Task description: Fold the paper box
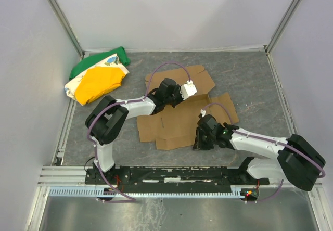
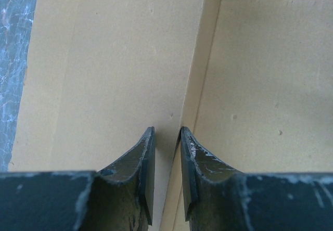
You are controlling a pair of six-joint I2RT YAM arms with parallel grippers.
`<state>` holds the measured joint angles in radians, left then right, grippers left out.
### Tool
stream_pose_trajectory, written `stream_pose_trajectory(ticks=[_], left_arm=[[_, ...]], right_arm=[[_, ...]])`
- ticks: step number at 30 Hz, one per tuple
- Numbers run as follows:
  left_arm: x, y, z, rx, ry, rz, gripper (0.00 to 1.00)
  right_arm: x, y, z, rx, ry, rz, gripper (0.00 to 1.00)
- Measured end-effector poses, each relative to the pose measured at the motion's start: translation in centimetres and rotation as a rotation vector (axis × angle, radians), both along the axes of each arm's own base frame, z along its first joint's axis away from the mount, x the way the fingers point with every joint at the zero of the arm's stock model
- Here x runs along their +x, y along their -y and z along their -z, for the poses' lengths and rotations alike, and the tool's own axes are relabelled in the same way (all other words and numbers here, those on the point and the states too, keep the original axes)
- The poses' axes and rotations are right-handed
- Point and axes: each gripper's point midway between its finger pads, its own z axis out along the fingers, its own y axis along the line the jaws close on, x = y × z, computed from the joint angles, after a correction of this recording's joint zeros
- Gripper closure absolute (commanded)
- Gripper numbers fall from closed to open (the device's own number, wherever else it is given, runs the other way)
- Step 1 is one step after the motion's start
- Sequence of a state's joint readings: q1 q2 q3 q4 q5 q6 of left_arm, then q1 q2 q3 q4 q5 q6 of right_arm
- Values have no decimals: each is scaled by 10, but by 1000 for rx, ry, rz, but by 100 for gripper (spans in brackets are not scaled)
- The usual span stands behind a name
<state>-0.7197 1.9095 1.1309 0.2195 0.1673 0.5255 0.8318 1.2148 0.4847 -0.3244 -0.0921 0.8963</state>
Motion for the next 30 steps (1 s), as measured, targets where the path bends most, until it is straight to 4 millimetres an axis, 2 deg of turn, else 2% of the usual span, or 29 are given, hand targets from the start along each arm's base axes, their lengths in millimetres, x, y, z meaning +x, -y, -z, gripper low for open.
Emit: stream_pose_trajectory(ticks=[12, 20, 24, 30], left_arm=[[2, 1, -2, -8, 14, 2, 97], [10, -5, -4, -12, 39, -15, 97], [6, -4, -2, -19, 21, -7, 97], [9, -8, -1, -30, 9, -19, 97]], right_arm=[[25, -8, -4, -66, 53, 26, 73], [49, -24, -23, -98, 95, 10, 72], [72, -37, -36, -94, 156, 24, 72], [85, -38, -30, -158, 168, 37, 72]])
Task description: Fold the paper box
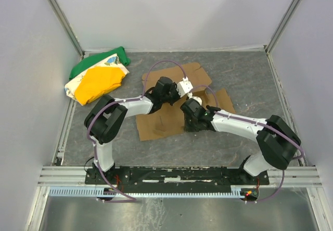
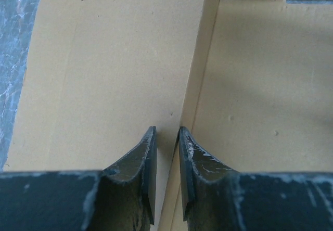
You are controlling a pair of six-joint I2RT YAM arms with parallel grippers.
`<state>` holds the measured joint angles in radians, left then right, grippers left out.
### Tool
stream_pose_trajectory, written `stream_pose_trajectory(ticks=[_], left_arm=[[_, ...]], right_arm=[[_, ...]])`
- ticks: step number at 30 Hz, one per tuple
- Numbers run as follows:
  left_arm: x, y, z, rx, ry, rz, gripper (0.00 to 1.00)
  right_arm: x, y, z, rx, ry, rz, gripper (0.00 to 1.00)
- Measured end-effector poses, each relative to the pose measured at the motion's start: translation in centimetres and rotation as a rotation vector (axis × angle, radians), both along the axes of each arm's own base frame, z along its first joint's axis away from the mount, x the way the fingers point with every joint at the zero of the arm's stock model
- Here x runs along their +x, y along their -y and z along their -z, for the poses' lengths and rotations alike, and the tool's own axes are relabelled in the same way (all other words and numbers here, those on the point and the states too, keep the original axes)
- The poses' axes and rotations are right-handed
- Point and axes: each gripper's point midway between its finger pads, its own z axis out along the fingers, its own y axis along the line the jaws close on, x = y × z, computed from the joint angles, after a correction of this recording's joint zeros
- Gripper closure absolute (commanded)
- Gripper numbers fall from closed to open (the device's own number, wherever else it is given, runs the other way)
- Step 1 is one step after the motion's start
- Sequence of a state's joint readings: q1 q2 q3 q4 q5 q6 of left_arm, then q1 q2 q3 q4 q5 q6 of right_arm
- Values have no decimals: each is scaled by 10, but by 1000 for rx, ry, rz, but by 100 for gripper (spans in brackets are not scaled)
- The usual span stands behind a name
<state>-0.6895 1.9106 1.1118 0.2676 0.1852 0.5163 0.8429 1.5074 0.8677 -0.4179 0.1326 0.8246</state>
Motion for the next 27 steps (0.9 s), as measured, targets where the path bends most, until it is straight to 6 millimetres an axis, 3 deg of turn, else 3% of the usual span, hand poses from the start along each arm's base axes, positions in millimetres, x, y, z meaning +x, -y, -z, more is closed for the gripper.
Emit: stream_pose_trajectory(ticks=[9, 13, 15, 23, 25, 27], left_arm=[[13, -16, 0, 8, 4, -59, 97], [13, -15, 0, 7, 4, -54, 97], [10, -12, 0, 1, 1, -31, 97], [-20, 1, -9, -42, -19, 129, 97], [-29, 1, -9, -24, -15, 187, 97], [-49, 4, 1, 11, -37, 268, 97]], right_arm=[[19, -3, 3, -57, 20, 14, 68], [17, 3, 1, -75, 19, -2, 51], [13, 9, -2, -95, 14, -21, 47], [-16, 42, -23, -193, -17, -141, 41], [-15, 50, -37, -198, 28, -136, 35], [-2, 56, -66, -165, 131, -105, 25]])
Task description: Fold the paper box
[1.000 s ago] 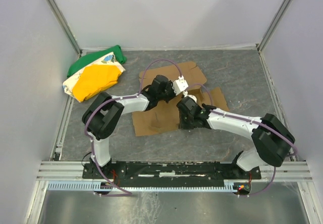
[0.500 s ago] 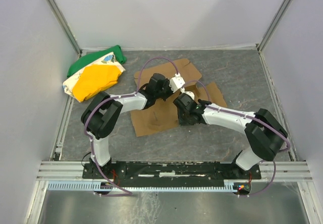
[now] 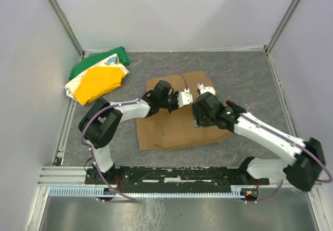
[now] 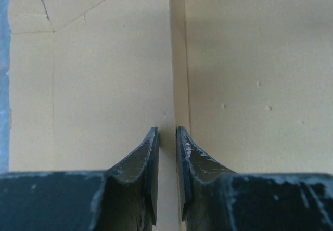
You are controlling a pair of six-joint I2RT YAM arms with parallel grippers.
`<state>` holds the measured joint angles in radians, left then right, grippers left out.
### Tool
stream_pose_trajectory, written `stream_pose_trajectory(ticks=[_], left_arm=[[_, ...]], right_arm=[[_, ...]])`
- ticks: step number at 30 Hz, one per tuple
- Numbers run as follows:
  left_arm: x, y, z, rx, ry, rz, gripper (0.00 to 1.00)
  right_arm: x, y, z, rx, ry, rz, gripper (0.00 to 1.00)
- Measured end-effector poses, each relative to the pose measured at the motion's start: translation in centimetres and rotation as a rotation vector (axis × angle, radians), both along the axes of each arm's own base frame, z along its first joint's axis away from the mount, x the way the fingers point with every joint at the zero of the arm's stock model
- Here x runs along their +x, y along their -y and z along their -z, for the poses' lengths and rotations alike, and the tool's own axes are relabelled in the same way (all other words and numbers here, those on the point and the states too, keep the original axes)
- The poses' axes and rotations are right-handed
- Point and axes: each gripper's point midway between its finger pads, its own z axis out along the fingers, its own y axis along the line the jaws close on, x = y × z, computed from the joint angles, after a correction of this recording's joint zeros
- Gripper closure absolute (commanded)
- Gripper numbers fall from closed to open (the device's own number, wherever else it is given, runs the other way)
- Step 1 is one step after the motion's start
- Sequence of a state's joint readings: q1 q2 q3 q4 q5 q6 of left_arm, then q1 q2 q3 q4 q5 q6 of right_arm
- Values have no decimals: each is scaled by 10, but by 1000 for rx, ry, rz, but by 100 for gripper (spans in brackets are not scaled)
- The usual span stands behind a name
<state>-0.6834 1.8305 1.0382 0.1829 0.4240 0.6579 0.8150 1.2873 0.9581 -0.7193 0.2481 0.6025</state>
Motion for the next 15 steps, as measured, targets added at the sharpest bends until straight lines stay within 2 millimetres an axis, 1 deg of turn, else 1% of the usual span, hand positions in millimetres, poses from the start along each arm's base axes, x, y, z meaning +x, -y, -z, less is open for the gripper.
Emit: stream_pose_trajectory(ticks=[2, 3, 4, 6, 7, 8, 10, 13, 15], left_arm=[[-12, 6, 0, 9, 8, 65, 97], [-16, 8, 0, 12, 7, 86, 97], [-20, 10, 1, 16, 5, 109, 97], [-25, 12, 1, 18, 5, 147, 97], [-29, 12, 1, 23, 3, 179, 97], [-29, 12, 1, 24, 3, 181, 97], [-30, 12, 1, 32, -9, 193, 97], [-29, 16, 2, 41, -36, 207, 97], [-28, 17, 2, 46, -48, 210, 97]], right_arm=[[10, 12, -32, 37, 100, 38, 20], [13, 22, -44, 47, 138, 66, 19], [16, 31, -53, 49, 163, 91, 18], [18, 61, -62, 36, 181, 176, 19], [12, 93, -59, -10, 144, 259, 19], [11, 94, -58, -14, 140, 261, 19], [-1, 95, -52, -9, 82, 270, 19], [-29, 98, -39, 24, -17, 293, 19], [-51, 103, -29, 50, -67, 317, 17]])
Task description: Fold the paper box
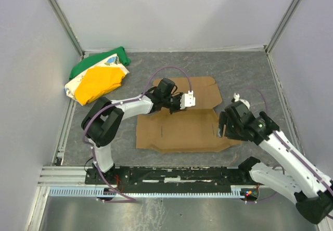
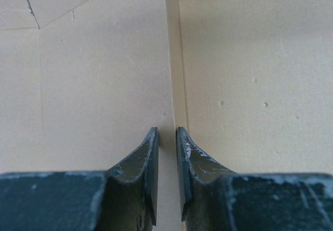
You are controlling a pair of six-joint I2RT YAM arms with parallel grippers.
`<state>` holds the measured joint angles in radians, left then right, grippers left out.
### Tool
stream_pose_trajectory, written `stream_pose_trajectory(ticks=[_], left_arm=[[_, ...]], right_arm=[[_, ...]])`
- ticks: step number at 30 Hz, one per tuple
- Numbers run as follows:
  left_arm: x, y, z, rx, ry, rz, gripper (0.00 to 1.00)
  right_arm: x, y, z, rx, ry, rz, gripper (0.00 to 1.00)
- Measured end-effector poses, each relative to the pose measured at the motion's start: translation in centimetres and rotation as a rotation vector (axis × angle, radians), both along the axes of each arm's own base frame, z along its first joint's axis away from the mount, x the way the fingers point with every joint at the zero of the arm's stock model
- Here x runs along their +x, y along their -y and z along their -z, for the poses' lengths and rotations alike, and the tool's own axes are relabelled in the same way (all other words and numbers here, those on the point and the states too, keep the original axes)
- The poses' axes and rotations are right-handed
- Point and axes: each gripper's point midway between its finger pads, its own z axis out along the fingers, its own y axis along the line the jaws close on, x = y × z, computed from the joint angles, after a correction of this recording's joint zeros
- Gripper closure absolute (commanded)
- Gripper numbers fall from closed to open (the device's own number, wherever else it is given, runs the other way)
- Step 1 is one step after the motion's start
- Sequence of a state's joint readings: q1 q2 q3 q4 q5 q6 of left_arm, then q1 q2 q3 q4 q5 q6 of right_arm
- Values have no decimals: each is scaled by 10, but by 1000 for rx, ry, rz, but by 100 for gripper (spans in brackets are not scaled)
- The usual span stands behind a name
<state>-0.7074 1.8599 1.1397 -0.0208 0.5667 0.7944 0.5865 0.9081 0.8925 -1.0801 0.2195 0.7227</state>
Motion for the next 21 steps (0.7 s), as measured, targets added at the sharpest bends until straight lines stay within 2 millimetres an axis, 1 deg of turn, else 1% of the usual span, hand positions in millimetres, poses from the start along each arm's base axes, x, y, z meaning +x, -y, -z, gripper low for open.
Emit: stream_pose_trajectory(ticks=[2, 3, 6, 8, 11, 13, 15, 18, 21], left_arm=[[0, 1, 0, 3, -9, 3, 97], [0, 1, 0, 2, -11, 5, 97], [0, 2, 0, 3, -15, 7, 97], [1, 3, 0, 4, -18, 8, 97], [3, 5, 0, 3, -19, 9, 97], [3, 6, 1, 3, -19, 9, 97], [3, 6, 1, 3, -19, 9, 97], [3, 6, 1, 3, -19, 9, 97], [3, 6, 0, 3, -19, 9, 97]], right_arm=[[-18, 4, 9, 39, -27, 28, 11], [-26, 4, 13, 62, -42, 43, 11], [-45, 4, 25, 114, -93, 71, 13], [-52, 1, 34, 135, -134, 78, 14], [-62, -3, 51, 136, -213, 87, 16], [-66, -4, 60, 128, -254, 91, 16], [-65, -5, 65, 115, -276, 98, 16], [-58, -10, 70, 112, -282, 107, 18], [-48, -15, 74, 112, -277, 112, 22]])
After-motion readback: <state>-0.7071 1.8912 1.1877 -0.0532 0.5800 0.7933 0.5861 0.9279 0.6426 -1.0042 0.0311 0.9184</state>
